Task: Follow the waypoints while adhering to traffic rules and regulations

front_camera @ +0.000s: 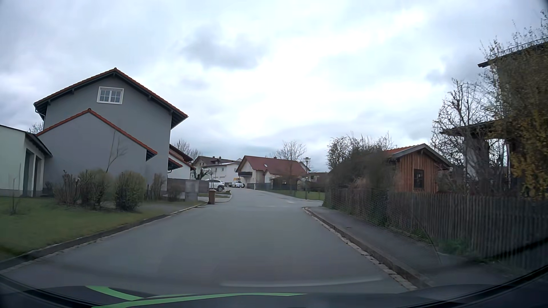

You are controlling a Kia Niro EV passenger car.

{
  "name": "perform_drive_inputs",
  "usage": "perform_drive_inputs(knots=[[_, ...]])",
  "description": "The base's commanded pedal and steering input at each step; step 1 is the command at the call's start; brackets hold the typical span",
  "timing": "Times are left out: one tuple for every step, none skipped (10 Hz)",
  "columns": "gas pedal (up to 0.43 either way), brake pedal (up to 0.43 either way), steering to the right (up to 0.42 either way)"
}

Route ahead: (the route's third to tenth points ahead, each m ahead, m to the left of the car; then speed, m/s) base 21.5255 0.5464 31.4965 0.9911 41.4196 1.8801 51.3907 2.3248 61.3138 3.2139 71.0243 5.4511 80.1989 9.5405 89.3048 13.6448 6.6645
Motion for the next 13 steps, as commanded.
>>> perform_drive_inputs(knots=[[0.059,0.0,0.002],[0.028,0.0,0.002],[0.02,0.0,0.002],[0.0,0.0,0.002],[0.0,0.0,0.002],[0.0,0.0,0.002],[0.0,0.0,0.002],[0.0,0.0,0.002],[0.0,0.0,0.002],[0.0,0.0,0.002],[0.0,0.0,0.002],[0.0,0.0,0.002],[0.0,0.0,0.002]])
